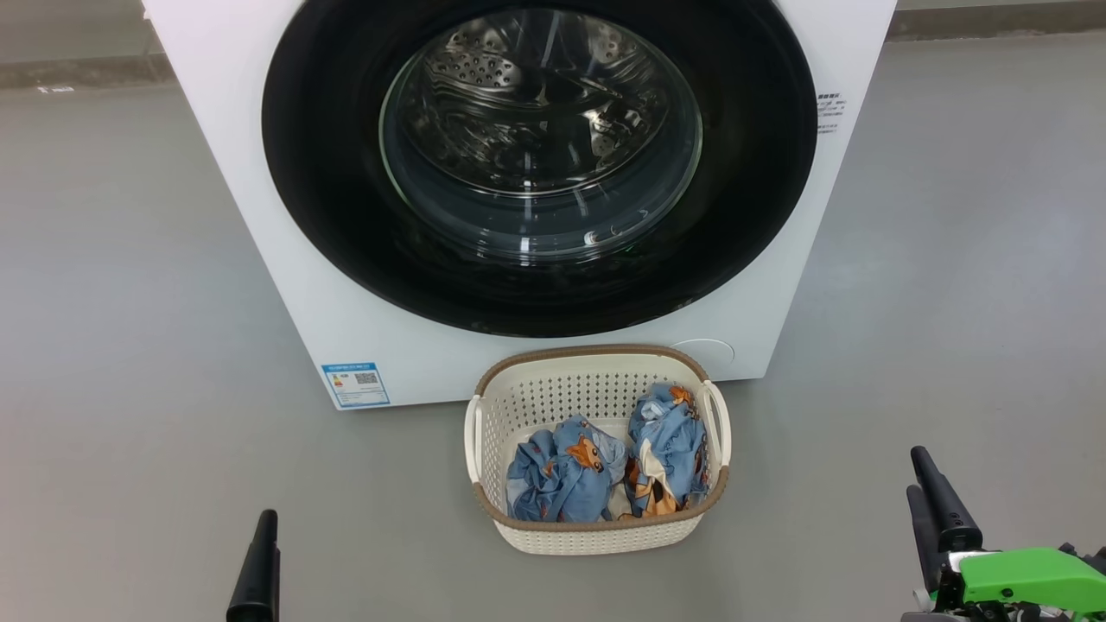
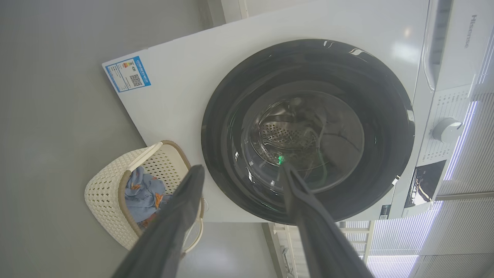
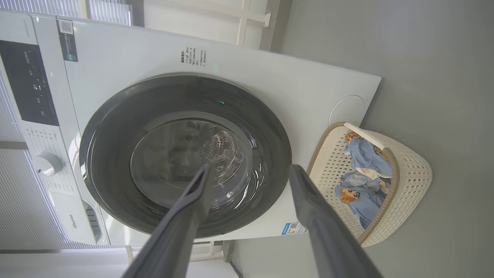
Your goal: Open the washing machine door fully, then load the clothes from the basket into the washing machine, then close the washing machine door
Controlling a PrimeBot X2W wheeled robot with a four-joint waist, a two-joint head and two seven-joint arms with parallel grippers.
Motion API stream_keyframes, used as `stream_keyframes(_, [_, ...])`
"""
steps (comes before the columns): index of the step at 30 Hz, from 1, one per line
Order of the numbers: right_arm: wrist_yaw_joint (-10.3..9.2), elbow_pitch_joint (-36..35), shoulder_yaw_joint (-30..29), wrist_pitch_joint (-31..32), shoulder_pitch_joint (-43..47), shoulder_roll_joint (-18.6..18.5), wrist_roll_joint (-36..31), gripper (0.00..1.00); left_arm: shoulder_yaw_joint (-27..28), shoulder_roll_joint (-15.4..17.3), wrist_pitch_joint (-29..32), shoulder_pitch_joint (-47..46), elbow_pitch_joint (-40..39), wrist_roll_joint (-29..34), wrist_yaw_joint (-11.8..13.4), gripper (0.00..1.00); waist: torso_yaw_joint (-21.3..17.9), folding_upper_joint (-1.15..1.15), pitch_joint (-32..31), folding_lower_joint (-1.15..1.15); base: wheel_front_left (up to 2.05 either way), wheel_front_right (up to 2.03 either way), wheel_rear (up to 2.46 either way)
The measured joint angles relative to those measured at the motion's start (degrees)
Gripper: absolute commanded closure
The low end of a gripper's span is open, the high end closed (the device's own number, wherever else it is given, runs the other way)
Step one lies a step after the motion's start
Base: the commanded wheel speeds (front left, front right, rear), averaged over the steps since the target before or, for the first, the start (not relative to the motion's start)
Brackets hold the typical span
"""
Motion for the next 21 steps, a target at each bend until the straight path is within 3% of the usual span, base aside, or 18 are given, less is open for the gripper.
stream_keyframes(21, [0.00,-0.77,1.47,-3.27,0.00,-1.30,-15.77,0.00,-1.93,0.74,-3.03,-0.29,0.00,17.79,0.00,0.00,0.02,0.00,-0.13,0.00,0.00,0.00,0.00])
